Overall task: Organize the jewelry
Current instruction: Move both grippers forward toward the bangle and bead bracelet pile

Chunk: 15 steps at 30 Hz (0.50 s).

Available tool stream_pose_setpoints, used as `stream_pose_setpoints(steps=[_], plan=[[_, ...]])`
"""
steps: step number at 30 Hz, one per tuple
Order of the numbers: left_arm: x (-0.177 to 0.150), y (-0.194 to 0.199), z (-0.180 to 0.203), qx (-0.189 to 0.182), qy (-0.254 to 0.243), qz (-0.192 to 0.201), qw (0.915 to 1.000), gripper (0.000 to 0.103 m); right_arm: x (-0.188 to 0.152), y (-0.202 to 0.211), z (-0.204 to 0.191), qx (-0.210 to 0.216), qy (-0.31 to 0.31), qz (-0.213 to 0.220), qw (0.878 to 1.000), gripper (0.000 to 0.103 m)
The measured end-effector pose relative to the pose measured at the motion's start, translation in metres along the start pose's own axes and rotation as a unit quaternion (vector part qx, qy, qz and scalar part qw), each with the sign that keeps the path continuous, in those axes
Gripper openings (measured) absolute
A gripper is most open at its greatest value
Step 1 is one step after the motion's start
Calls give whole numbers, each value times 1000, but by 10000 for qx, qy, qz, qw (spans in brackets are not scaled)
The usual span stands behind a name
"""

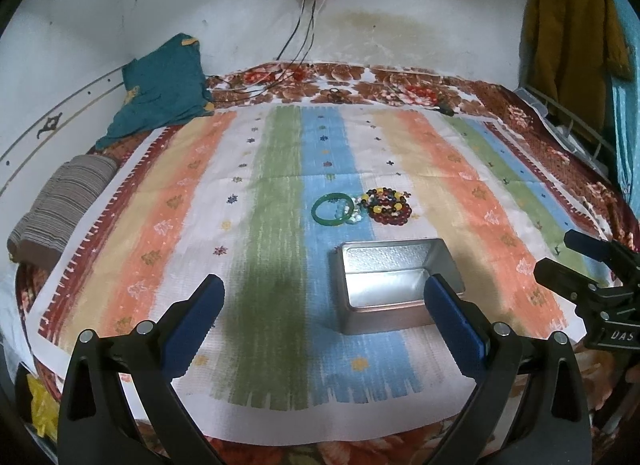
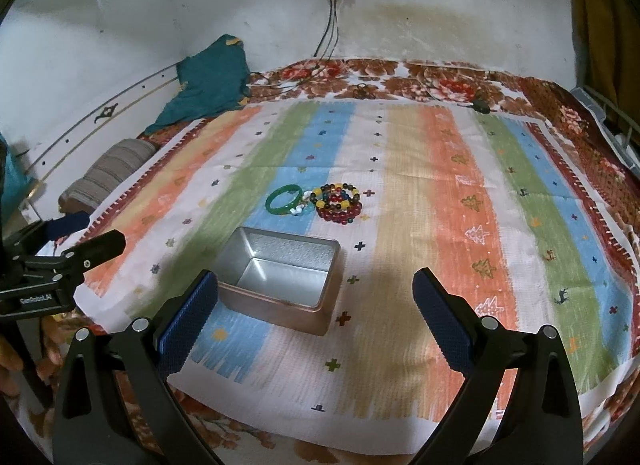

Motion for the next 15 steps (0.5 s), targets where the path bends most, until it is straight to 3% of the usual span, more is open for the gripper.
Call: stream_pose_setpoints(steps=[15], plan=[[13, -12, -6, 197, 73, -105, 9997, 97, 14, -9, 4, -183, 103, -23, 9998, 99]])
Point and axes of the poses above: each gripper's, at about its wrist camera, not at the fingertips, and y roughly against the way its jaws point, z to its right, x to its top, the point moved 1 cm from there along -y, roughly the way its jaws point, and after that the axes turned 4 degrees about -z, right-handed, at the moved point
